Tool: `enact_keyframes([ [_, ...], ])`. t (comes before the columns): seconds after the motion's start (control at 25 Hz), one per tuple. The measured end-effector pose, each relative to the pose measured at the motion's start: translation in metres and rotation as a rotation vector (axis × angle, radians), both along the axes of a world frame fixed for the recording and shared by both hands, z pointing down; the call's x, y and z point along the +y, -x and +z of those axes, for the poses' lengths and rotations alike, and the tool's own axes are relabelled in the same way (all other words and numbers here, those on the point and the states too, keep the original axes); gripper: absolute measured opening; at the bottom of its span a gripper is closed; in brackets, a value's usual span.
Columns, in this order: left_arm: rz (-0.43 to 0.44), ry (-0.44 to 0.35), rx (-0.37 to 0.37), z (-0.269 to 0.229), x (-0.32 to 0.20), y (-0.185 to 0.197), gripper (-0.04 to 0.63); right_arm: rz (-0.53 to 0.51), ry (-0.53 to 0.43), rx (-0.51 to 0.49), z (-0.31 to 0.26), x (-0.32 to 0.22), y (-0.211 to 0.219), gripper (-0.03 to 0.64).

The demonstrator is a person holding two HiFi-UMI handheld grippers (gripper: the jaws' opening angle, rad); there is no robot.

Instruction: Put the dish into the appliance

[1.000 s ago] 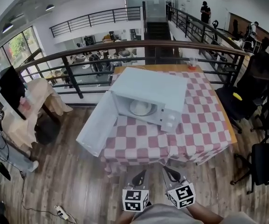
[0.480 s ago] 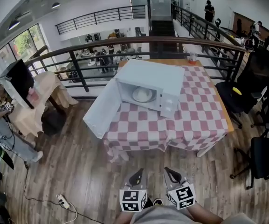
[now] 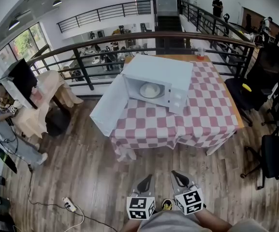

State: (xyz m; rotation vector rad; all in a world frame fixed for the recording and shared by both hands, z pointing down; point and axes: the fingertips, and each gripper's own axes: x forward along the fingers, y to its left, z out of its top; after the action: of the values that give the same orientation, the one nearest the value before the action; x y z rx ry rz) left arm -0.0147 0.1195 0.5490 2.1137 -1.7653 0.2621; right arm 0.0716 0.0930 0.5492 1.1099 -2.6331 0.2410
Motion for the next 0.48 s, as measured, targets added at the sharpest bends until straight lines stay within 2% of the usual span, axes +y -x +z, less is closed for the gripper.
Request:
enact_keyframes([
  [0.48,-0.023,-0.028,-0.019,-0.014,0.013,0.013,0.011,-0.025,-0.001,-0.024,-0.003,0.011,0.018,0.000],
])
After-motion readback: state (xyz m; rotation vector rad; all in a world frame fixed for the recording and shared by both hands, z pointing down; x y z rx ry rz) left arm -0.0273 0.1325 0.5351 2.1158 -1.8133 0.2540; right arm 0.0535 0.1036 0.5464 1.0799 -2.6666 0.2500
